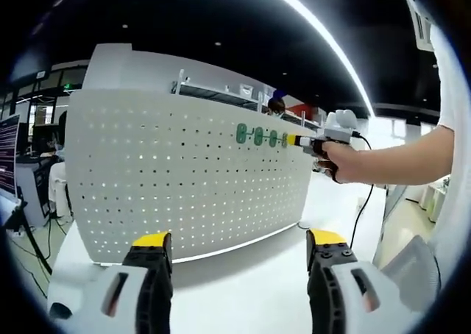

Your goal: Insert the hook assembly into the mounting plate slot until the hook locks in place.

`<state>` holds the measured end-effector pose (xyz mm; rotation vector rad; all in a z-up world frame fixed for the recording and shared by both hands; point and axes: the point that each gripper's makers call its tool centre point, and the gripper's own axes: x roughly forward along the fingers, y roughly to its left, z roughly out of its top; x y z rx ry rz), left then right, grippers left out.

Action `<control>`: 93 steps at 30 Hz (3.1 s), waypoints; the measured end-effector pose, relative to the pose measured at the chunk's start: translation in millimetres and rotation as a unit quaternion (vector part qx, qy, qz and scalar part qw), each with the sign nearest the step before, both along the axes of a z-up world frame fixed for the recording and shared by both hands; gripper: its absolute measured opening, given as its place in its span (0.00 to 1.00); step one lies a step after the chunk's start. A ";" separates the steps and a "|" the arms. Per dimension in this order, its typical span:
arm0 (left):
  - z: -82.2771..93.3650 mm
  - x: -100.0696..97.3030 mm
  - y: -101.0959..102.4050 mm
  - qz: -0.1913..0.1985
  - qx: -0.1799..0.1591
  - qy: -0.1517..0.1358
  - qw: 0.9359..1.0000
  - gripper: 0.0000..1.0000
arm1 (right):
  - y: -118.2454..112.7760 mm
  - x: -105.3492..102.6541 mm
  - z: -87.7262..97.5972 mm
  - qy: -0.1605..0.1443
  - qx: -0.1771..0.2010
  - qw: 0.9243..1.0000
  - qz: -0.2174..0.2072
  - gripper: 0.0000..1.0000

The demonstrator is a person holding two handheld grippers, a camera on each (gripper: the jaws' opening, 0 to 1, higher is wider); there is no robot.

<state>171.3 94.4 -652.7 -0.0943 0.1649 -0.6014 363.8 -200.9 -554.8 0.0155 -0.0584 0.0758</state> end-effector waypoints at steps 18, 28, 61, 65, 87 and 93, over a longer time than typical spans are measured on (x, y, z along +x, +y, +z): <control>2.8 -1.4 0.1 0.002 -0.001 -0.005 1.000 0.76 | 5.9 -5.3 1.5 -0.010 0.019 0.999 0.043 0.11; 6.9 1.7 -0.2 -0.001 0.001 -0.012 1.000 0.77 | 11.2 -11.1 -1.0 -0.010 -0.008 0.997 0.081 0.28; 12.8 7.3 -5.2 -0.010 0.008 -0.023 1.000 0.77 | 13.2 -51.5 -18.9 -0.016 -0.010 0.986 0.164 0.42; 11.5 8.0 -5.7 -0.012 0.011 -0.022 1.000 0.77 | 12.1 -61.0 -25.5 -0.009 -0.015 0.986 0.169 0.43; 9.6 10.8 -0.3 -0.014 0.010 -0.024 1.000 0.78 | 8.7 -101.4 -53.8 0.013 0.003 0.984 0.180 0.49; 7.1 10.1 -0.3 -0.016 0.012 -0.024 1.000 0.78 | 9.8 -114.4 -58.8 0.016 0.002 0.982 0.187 0.51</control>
